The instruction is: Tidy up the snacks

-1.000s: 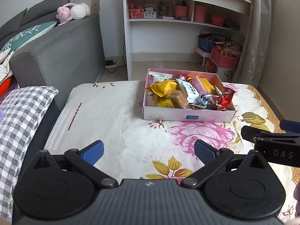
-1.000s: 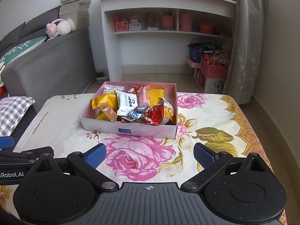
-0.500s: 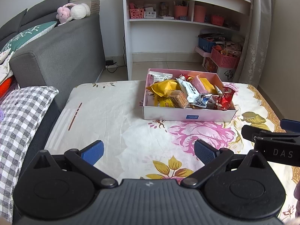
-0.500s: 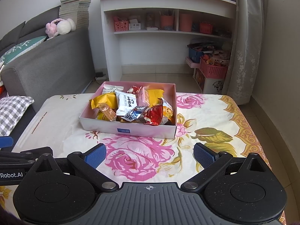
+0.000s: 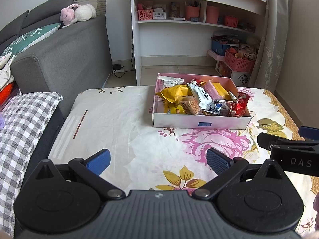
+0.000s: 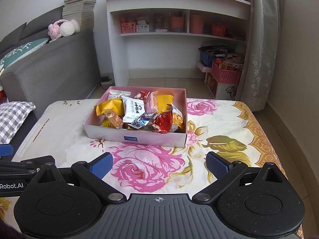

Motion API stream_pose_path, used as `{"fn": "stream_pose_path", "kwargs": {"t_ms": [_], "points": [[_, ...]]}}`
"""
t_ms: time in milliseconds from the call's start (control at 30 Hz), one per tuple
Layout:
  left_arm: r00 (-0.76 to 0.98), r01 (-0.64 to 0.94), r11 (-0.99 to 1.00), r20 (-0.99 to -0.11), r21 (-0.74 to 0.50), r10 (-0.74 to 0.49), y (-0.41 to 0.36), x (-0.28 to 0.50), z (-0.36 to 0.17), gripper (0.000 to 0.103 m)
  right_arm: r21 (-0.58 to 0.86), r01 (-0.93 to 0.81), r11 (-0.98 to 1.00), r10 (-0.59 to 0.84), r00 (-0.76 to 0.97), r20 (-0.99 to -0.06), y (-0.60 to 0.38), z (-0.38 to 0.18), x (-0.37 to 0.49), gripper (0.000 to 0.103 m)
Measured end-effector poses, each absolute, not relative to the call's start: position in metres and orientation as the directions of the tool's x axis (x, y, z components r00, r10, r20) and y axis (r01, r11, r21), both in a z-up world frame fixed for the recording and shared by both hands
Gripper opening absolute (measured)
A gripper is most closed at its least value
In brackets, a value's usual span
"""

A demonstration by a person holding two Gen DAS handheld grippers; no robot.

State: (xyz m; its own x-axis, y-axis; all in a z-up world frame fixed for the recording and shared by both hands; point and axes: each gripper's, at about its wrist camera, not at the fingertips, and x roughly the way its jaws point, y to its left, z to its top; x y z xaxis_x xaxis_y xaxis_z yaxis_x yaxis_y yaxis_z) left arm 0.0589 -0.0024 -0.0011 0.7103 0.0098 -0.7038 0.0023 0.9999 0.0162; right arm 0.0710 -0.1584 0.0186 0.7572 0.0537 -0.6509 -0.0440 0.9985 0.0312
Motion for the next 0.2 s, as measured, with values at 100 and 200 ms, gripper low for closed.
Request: {"fn": "stream_pose_path", "kwargs": {"t_ms": [100, 200], "points": [[0.710, -0.003, 1.000, -0.704, 0.016, 0.013, -0.0016, 0.0588, -0.0009, 0.103, 0.031, -0.042, 0.999, 0.053, 0.757, -0.651, -0.1587, 0.0185, 0.0710, 0.101], [0.708, -0.002, 1.000, -0.706, 0.014, 0.011, -0.0003, 0.0591, -0.0005, 0.103, 0.031, -0.043, 0.999, 0.053, 0.757, -0.651, -0.1585, 0.0184, 0.0709, 0.101]]}}
